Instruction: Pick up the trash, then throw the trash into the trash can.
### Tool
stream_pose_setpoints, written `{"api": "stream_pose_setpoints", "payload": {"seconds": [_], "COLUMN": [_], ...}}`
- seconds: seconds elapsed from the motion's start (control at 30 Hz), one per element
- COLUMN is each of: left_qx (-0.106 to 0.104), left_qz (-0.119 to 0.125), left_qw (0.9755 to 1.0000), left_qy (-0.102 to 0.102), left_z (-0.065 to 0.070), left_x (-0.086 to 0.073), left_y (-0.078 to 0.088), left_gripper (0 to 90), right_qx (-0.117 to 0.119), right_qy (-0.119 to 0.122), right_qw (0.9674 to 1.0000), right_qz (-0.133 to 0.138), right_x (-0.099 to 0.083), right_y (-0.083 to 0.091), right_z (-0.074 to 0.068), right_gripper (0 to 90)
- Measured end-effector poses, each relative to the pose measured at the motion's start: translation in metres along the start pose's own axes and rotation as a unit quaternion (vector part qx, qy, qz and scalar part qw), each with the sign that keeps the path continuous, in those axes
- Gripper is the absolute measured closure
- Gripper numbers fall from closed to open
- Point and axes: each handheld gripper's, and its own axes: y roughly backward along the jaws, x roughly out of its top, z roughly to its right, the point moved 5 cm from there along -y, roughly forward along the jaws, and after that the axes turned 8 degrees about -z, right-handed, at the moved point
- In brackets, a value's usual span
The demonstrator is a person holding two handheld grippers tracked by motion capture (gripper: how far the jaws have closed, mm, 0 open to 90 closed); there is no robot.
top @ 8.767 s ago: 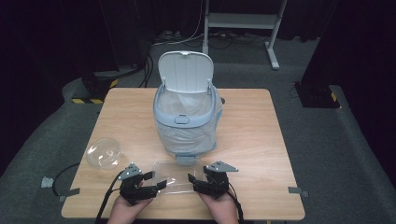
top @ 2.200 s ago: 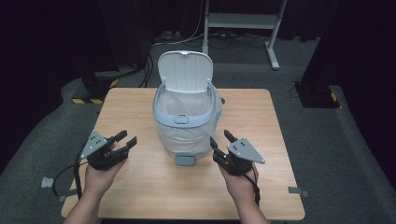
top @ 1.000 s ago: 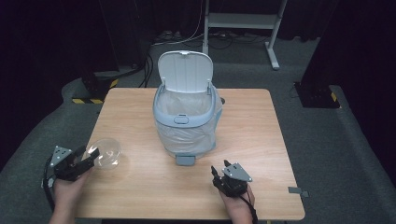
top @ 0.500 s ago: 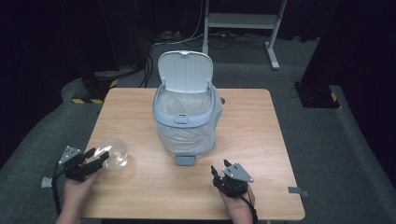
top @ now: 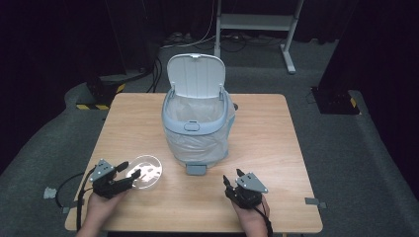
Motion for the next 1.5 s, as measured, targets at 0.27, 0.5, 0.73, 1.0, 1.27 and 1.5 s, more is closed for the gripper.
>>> {"api": "stream_pose_setpoints", "payload": {"seconds": [0.27,0.5,0.73,1.0,1.27,1.5], "left_qx": [-0.044,-0.065,-0.064,-0.051,-0.043,-0.05], "left_qz": [0.002,0.006,0.026,0.022,0.011,0.008], "left_qw": [0.9989,0.9976,0.9976,0.9984,0.999,0.9987], "left_qy": [-0.013,-0.024,0.0,-0.004,0.0,-0.004], "left_z": [0.03,0.052,0.047,0.043,0.048,0.055], "left_x": [0.002,0.003,0.003,-0.003,-0.008,-0.008], "left_y": [-0.007,-0.013,-0.003,0.01,0.007,0.004], "left_gripper": [35.7,35.8,36.5,37.0,35.5,34.7], "right_qx": [0.002,0.003,0.008,0.031,0.063,0.102], "right_qy": [0.003,0.013,0.011,0.026,0.056,0.064], "right_qw": [1.0,0.9999,0.9999,0.9992,0.9964,0.9926], "right_qz": [0.001,0.001,0.001,0.005,0.008,0.015], "right_x": [0.0,0.001,0.002,0.009,0.021,0.037], "right_y": [0.0,-0.001,-0.001,-0.004,-0.011,-0.019], "right_z": [-0.001,-0.005,-0.009,-0.03,-0.065,-0.1], "right_gripper": [46.3,46.5,46.5,46.1,45.4,44.0]}}
